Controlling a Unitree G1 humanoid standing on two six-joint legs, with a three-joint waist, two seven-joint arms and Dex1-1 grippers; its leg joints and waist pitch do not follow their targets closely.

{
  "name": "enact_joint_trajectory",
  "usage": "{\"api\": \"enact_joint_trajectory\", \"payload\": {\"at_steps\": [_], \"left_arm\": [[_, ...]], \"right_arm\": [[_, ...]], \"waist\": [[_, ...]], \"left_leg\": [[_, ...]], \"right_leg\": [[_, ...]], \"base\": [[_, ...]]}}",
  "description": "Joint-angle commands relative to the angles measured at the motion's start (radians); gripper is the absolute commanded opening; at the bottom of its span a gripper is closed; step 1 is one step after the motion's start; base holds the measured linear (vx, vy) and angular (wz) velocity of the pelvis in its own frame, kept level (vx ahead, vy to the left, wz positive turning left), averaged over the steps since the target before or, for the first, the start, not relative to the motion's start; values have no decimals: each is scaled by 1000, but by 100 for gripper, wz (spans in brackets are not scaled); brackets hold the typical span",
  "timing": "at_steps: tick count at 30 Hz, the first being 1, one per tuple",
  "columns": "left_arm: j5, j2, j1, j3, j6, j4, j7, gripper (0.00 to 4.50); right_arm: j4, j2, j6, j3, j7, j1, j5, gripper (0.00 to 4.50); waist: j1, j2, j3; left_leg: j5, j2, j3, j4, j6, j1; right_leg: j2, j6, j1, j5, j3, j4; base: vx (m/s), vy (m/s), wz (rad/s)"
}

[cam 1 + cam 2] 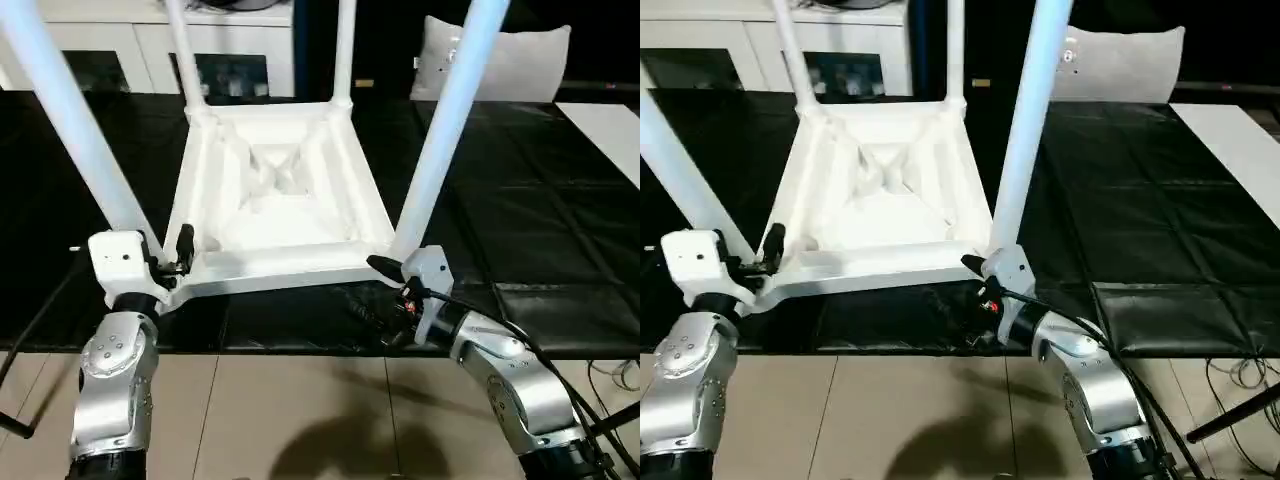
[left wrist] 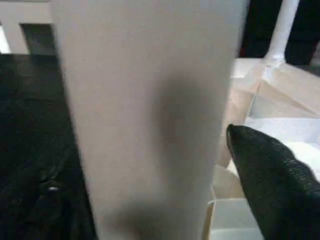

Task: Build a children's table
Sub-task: Flip table

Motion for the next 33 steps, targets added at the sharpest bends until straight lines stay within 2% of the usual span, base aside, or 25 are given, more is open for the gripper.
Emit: {"api": "enact_joint_trajectory", "payload": {"at_steps": [1, 2, 6, 7, 9, 10, 11, 12, 13, 16, 19, 21, 22, 25, 27, 28, 29, 30, 31, 32, 33], "left_arm": [[-4, -8, -14, -20, -11, 18, -2, 344], [-2, -13, -12, -26, -22, 26, 0, 330], [1, -26, 1, -31, -29, 20, 10, 298], [0, -31, 5, -31, -27, 12, 14, 285], [4, -34, 11, -37, -27, 0, 17, 274], [6, -33, 12, -38, -29, 0, 17, 274], [10, -30, 11, -36, -36, 8, 21, 252], [11, -29, 11, -35, -39, 12, 22, 235], [6, -29, 10, -30, -36, 14, 25, 235], [-1, -23, 5, -30, -25, 14, 13, 207], [-11, -25, 7, -27, -8, 11, 12, 203], [-23, -32, 10, -20, 17, 4, 22, 200], [-34, -37, 11, -17, 32, -1, 22, 200], [-111, -60, 13, -10, 144, -30, 5, 200], [-195, -91, 6, 28, 246, -49, 31, 200], [-195, -92, 6, 28, 247, -50, 31, 200], [-320, -135, -5, 78, 383, -70, 68, 200], [-349, -144, -7, 87, 417, -75, 74, 200], [-382, -155, -8, 95, 454, -79, 77, 200], [-402, -161, -7, 99, 473, -81, 78, 200], [-410, -166, -6, 102, 484, -84, 77, 200]], "right_arm": [[-22, 5, -4, 12, 1, -12, 4, 450], [-16, 3, -11, 22, 13, -11, -1, 450], [-3, -3, -16, 38, 29, -18, -12, 450], [-5, -4, -12, 38, 33, -21, -10, 450], [-6, -8, -9, 40, 50, -29, -1, 450], [-3, -11, -10, 42, 57, -31, -2, 450], [16, -18, -21, 53, 74, -38, -12, 450], [24, -21, -25, 58, 79, -41, -16, 450], [37, -22, -31, 63, 85, -49, -21, 450], [45, -18, -31, 65, 89, -65, -15, 450], [50, -10, -33, 74, 92, -69, -17, 450], [47, -6, -32, 77, 92, -69, -19, 450], [43, -5, -30, 77, 93, -69, -16, 450], [27, 4, -17, 66, 82, -61, 8, 450], [30, 7, -11, 67, 66, -54, 0, 450], [30, 7, -11, 67, 66, -54, 0, 450], [28, 13, -1, 68, 46, -48, -8, 450], [26, 15, 2, 67, 41, -46, -9, 450], [24, 19, 7, 65, 35, -44, -6, 450], [21, 22, 10, 64, 35, -42, -2, 450], [20, 24, 11, 65, 37, -41, 0, 450]], "waist": [[4, 11, -51], [6, 5, -49], [9, 12, -49], [10, 7, -49], [13, 8, -50], [15, 3, -51], [16, 0, -50], [18, 3, -50], [21, 11, -49], [23, -3, -51], [24, 2, -51], [23, 8, -50], [22, 3, -50], [23, -5, -49], [22, -2, -48], [22, -2, -47], [19, -14, -46], [20, -12, -48], [19, -30, -47], [23, -15, -47], [22, -23, -45]], "left_leg": [[-18, 13, 13, -87, 42, -15], [-35, 16, 14, -89, 44, -15], [-45, 17, 13, -90, 41, -16], [-37, 18, 13, -90, 42, -17], [-24, 18, 12, -89, 44, -17], [-13, 18, 13, -88, 49, -17], [-11, 17, 13, -88, 52, -17], [-9, 17, 14, -88, 56, -17], [-14, 18, 14, -87, 54, -16], [13, 17, 15, -86, 59, -17], [25, 17, 14, -85, 63, -18], [5, 18, 14, -87, 56, -18], [-6, 18, 14, -88, 50, -19], [-4, 19, 16, -89, 46, -19], [0, 18, 16, -89, 46, -18], [1, 16, 17, -89, 44, -19], [1, 15, 20, -89, 43, -20], [6, 14, 20, -87, 43, -21], [16, 11, 23, -86, 57, -24], [34, 11, 22, -85, 64, -23], [30, 11, 25, -85, 70, -24]], "right_leg": [[-33, -253, 56, 66, 36, -60], [-34, -252, 55, 35, 37, -62], [-35, -246, 54, 19, 37, -62], [-35, -244, 54, 28, 37, -62], [-34, -245, 54, 45, 37, -60], [-34, -246, 54, 51, 37, -58], [-34, -245, 54, 50, 37, -60], [-35, -246, 53, 43, 36, -59], [-36, -246, 51, 33, 37, -60], [-34, -247, 52, 59, 36, -59], [-35, -246, 51, 61, 36, -57], [-35, -244, 51, 48, 35, -59], [-36, -243, 52, 39, 36, -59], [-36, -246, 51, 25, 37, -58], [-36, -246, 50, 17, 37, -59], [-35, -247, 50, 13, 37, -61], [-33, -246, 51, 8, 38, -62], [-34, -247, 53, 6, 38, -57], [-33, -239, 53, -14, 39, -62], [-35, -243, 51, -22, 40, -59], [-33, -240, 48, -35, 40, -63]], "base": [[0, 0, 0], [0, 0, 0], [0, 0, 0], [0, 0, 0], [0, 0, 0], [0, 0, 0], [0, 0, 0], [0, 0, 0], [0, 0, 0], [0, 0, 0], [0, 0, 0], [0, 0, 0], [0, 0, 0], [0, 0, 0], [0, 0, 0], [0, 0, 0], [0, 0, 0], [0, 0, 0], [0, 0, 0], [0, 0, 0], [0, 0, 0]]}}
